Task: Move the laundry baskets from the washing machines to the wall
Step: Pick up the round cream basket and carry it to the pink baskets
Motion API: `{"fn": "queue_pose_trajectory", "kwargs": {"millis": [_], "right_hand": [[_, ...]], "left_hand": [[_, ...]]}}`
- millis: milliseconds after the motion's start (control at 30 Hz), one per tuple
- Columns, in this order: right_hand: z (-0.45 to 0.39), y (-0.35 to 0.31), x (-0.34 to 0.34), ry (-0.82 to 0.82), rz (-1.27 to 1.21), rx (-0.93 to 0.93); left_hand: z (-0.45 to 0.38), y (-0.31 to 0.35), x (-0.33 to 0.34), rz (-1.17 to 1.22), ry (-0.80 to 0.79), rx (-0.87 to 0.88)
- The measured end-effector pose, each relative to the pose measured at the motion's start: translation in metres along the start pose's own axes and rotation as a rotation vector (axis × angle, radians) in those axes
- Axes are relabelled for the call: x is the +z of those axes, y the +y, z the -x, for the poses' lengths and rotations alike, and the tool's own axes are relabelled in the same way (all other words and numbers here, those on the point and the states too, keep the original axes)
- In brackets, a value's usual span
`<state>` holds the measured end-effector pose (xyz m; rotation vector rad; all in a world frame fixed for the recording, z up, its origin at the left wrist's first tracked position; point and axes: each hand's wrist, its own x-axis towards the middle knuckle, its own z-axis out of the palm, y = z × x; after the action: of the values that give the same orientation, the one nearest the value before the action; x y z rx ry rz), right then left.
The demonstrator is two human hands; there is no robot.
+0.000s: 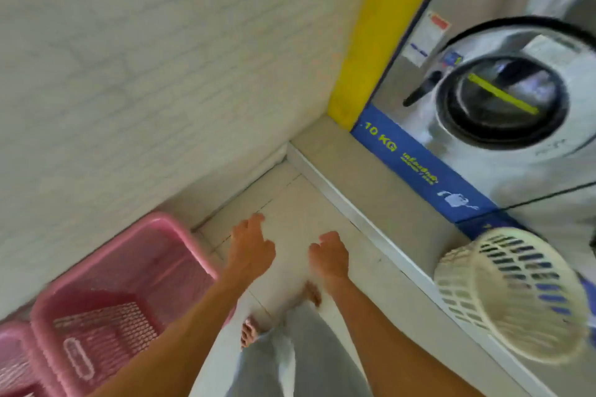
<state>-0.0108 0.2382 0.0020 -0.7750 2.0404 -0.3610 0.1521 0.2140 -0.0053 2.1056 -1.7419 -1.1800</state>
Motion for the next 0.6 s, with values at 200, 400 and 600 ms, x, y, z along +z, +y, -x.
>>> {"fn": "queue_pose_trajectory", "kwargs": {"millis": [200, 400, 600], "right_hand": [[0.001, 0.067, -0.106, 0.265, -0.224, 0.079], [-0.012, 0.137, -0.207, 0.385, -0.295, 0.160], [-0.046, 0.214, -0.297, 0.430, -0.331, 0.263]], "left_hand": [[0.008, 0.121, 0.050, -0.212, -0.180, 0.262], [0.017, 0.231, 0.125, -0.298, -0.291, 0.453], [0.024, 0.322, 0.213, -0.411, -0.377, 0.470]]}}
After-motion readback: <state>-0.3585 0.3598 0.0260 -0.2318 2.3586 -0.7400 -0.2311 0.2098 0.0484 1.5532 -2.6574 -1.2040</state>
